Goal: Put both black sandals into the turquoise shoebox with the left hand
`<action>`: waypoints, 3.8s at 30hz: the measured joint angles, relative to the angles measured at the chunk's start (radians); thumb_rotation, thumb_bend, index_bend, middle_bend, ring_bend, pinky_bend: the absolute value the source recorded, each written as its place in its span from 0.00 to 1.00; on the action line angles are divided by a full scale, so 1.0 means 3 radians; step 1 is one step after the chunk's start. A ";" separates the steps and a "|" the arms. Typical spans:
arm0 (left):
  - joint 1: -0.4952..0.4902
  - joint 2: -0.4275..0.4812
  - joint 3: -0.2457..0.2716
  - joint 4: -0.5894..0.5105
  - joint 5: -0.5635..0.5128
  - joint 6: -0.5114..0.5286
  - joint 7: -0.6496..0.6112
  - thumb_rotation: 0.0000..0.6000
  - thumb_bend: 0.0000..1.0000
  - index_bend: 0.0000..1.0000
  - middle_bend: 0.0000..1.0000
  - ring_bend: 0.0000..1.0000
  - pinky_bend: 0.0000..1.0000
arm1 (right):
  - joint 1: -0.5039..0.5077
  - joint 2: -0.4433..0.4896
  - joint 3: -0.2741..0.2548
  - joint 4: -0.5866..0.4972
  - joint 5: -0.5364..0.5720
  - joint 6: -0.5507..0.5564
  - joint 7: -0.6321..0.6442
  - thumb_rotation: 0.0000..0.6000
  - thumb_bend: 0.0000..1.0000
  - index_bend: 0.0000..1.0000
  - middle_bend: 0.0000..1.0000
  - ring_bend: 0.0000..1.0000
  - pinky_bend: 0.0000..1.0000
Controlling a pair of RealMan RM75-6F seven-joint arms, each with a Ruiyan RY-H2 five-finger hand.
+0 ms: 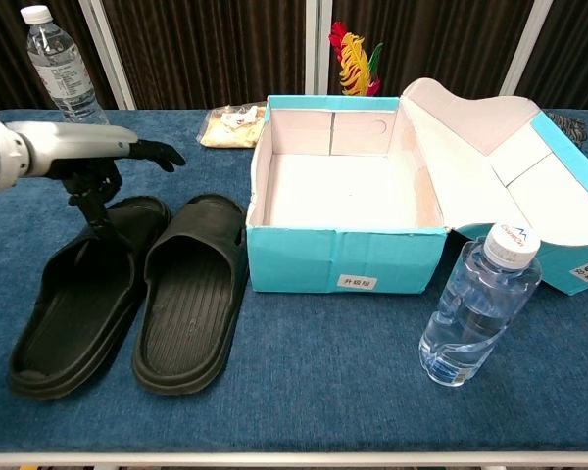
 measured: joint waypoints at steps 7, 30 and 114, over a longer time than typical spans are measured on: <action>-0.0319 -0.0133 0.0074 -0.0003 -0.0524 0.0106 0.0227 1.00 0.04 0.05 0.05 0.76 0.74 | -0.0002 -0.0006 -0.0004 0.0034 0.0008 -0.0007 0.0037 1.00 0.00 0.02 0.05 0.00 0.00; -0.1144 -0.0362 0.0197 0.0158 -0.1899 0.0197 0.0718 1.00 0.04 0.05 0.06 0.78 0.74 | -0.0040 -0.0033 -0.0027 0.0175 0.0017 0.0004 0.0212 1.00 0.02 0.02 0.05 0.00 0.00; -0.1297 -0.2201 -0.1020 0.3665 0.1360 -0.0668 -0.3160 1.00 0.04 0.50 0.51 0.75 0.71 | 0.0070 0.0219 0.0030 -0.0224 0.0063 -0.0095 -0.0104 1.00 0.02 0.02 0.05 0.00 0.00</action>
